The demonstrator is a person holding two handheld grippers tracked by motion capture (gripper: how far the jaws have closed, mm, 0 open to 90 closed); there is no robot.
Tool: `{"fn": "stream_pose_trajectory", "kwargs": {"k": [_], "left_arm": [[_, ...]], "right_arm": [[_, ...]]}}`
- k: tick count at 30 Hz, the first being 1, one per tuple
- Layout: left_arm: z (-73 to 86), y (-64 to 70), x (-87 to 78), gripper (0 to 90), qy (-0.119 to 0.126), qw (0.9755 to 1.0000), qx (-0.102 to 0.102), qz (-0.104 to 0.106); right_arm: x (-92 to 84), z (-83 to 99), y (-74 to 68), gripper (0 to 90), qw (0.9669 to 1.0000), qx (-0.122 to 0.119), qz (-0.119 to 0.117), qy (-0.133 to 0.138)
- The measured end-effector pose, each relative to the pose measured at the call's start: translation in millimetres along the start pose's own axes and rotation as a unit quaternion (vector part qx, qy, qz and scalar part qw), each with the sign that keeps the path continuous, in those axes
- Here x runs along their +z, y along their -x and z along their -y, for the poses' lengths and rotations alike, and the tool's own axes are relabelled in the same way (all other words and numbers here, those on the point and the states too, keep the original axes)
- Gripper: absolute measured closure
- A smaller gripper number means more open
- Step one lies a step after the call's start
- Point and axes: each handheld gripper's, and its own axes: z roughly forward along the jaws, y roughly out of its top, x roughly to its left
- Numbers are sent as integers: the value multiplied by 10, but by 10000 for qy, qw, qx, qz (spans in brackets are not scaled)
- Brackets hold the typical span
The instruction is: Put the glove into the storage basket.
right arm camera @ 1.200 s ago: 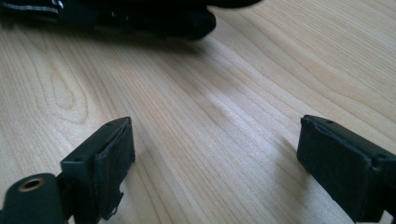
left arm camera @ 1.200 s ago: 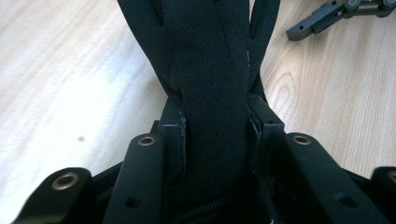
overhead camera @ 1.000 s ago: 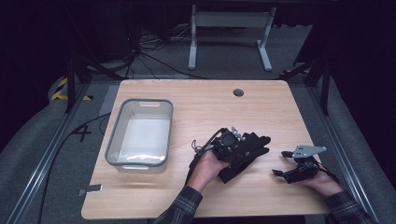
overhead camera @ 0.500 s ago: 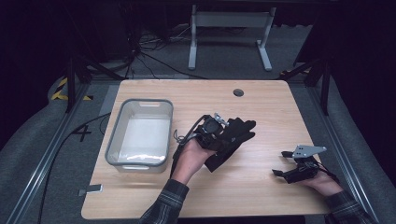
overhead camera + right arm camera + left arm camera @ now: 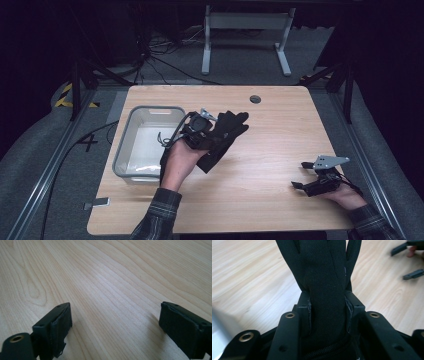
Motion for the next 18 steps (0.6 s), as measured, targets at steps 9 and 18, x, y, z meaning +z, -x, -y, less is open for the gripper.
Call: {"fn": "stream_pose_trajectory", "kwargs": {"k": [9, 18], "left_arm": [[203, -342, -292, 646, 135, 9985, -393, -354], [478, -697, -497, 646, 207, 9934, -841, -758]], "right_arm": [[2, -1, 3, 117, 10000, -5, -1, 2], [3, -2, 5, 117, 10000, -3, 3, 3]]}}
